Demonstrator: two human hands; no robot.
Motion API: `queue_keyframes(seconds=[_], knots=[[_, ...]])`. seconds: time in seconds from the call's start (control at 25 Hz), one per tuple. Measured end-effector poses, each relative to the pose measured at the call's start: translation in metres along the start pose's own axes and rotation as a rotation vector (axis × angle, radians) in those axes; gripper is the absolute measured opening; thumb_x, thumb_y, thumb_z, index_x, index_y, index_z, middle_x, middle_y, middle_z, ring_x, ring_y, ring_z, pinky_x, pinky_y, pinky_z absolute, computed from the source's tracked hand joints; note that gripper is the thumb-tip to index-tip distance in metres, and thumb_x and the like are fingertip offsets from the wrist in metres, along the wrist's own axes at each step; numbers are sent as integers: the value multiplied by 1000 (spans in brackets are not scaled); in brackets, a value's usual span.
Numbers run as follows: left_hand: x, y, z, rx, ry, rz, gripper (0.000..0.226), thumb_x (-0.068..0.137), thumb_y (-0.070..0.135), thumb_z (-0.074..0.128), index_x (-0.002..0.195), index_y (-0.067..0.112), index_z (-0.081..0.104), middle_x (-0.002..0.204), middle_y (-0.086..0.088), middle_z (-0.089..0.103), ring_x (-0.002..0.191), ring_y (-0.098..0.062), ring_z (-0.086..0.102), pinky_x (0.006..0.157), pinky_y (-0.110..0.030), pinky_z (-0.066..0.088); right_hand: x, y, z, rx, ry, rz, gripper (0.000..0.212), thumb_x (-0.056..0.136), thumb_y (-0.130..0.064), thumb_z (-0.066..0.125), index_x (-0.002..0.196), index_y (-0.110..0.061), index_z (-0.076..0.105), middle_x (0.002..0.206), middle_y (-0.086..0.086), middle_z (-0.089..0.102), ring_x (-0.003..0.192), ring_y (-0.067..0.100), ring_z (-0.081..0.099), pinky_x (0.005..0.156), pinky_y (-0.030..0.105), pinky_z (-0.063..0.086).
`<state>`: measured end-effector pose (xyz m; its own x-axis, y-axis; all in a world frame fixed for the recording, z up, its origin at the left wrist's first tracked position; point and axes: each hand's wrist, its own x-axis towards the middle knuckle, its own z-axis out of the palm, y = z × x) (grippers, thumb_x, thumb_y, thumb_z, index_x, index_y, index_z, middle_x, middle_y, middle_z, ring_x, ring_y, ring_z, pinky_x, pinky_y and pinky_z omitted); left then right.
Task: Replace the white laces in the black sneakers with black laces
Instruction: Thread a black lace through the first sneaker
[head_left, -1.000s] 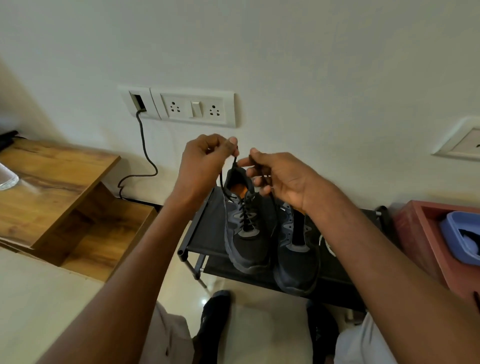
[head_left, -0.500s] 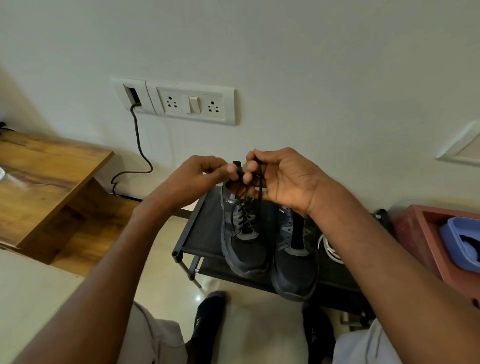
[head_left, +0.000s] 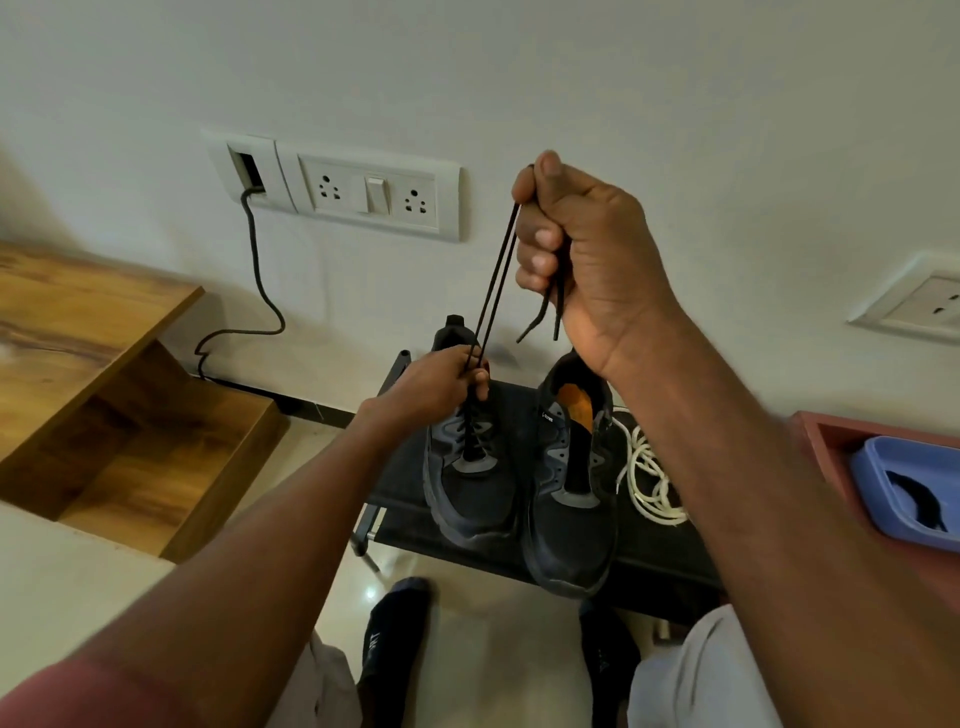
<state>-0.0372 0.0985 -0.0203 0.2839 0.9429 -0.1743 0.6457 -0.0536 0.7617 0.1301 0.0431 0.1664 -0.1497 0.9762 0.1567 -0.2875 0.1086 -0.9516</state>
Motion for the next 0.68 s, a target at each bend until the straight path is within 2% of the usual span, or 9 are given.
queue_keyframes(seconds=[0.12, 0.2, 0.28, 0.4, 0.52, 0.6, 0.68], knots=[[0, 1, 6, 84, 52, 2, 24, 95, 5, 43, 97, 18, 64, 79, 3, 73, 90, -17, 69, 99, -49, 51, 0, 1, 5, -10, 22, -66, 32, 111, -25, 49, 86, -11, 62, 58, -3, 45, 51, 12, 42, 52, 25, 36], [0, 4, 4, 61, 35, -4, 23, 97, 3, 44, 99, 15, 63, 81, -1, 74, 90, -17, 69, 99, -46, 51, -3, 3, 3, -123, -46, -105, 32, 112, -26, 48, 88, -11, 63, 61, -1, 52, 58, 14, 51, 58, 27, 44], [-1, 12, -4, 25, -3, -13, 18, 101, 7, 49, 99, 12, 66, 86, -5, 75, 91, -18, 70, 96, -44, 52, -8, 7, -4, -231, -144, -80, 31, 111, -28, 48, 92, -13, 67, 72, 3, 63, 72, 18, 62, 68, 31, 49], [-11, 33, -27, -38, 79, 34, 17, 102, 21, 62, 90, 16, 74, 85, -11, 75, 81, -27, 72, 82, -43, 59, -13, 22, -23, -325, -138, 90, 29, 108, -31, 55, 98, -16, 77, 86, 3, 65, 85, 17, 64, 80, 35, 52], [-35, 48, -56, -207, 179, 90, 13, 102, 13, 63, 102, 12, 76, 77, -10, 72, 67, -21, 70, 59, -25, 56, -16, 49, -44, -473, 14, 344, 18, 104, -21, 62, 110, -18, 79, 81, 3, 69, 74, 13, 64, 68, 28, 47], [-50, 46, -70, -259, 216, 74, 13, 101, 19, 65, 106, 14, 76, 72, -7, 68, 62, -18, 64, 55, -22, 50, -16, 62, -53, -486, 75, 484, 22, 102, -10, 64, 120, -19, 74, 84, 8, 76, 71, 16, 70, 63, 28, 47], [-58, 41, -79, -257, 250, 36, 17, 101, 30, 65, 103, 17, 76, 65, -4, 65, 59, -16, 59, 58, -24, 49, -12, 70, -55, -369, 89, 523, 23, 102, -6, 63, 118, -17, 74, 95, 12, 80, 78, 20, 76, 67, 29, 52]])
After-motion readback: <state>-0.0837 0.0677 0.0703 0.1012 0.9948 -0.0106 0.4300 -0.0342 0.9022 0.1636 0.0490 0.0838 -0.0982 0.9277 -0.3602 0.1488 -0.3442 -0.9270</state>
